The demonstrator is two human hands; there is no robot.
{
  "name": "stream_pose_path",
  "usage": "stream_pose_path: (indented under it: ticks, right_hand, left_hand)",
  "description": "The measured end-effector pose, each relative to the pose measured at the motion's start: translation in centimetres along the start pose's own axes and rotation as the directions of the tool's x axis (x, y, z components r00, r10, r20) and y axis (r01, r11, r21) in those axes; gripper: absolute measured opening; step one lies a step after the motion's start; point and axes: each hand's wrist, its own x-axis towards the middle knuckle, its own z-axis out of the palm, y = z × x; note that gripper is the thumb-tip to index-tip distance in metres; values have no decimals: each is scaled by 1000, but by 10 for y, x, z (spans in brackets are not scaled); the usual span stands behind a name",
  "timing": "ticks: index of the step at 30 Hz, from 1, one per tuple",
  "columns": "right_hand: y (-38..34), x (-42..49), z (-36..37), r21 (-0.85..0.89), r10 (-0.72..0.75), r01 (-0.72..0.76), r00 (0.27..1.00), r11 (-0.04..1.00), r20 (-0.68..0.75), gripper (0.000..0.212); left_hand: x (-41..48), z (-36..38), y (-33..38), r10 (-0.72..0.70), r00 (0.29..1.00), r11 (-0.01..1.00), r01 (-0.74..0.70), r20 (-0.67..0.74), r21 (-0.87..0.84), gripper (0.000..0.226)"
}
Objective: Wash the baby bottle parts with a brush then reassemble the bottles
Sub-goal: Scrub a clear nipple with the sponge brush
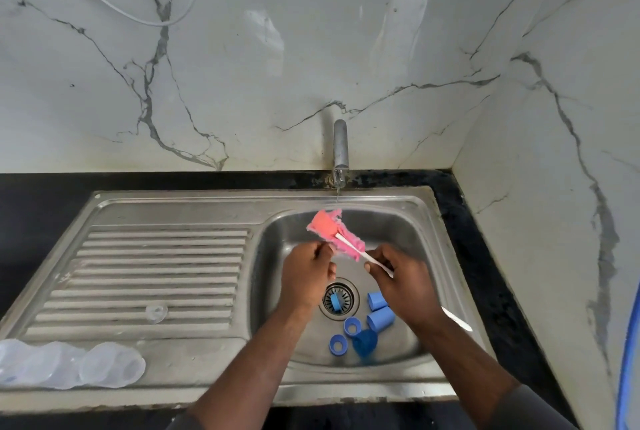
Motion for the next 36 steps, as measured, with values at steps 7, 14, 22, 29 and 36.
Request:
stream_pose_path:
  ticks: [7,14,22,29,36]
  right_hand:
    - [3,-1,2,70,106,-105,994,992,-22,16]
    - [0,-4,4,233,320,-318,947,919,33,22]
    - [-16,8,3,175,346,-347,937,921,41,20]
    - [-2,-9,-6,167,340,-360,930,918,138,17]
    - [-11,-7,-18,238,318,-327,945,914,77,12]
  left_hand:
    - [4,3,1,-249,968,900,224,-20,-375,20]
    - [4,6,10,-434,883,543,414,177,-730,15]
    - [-4,24,12,-229,966,787,254,116,-562,22]
    - [15,-2,6,-243,957,633,280,158,-722,22]
    - [21,-32,6,-36,999,820,49,34,-571,33]
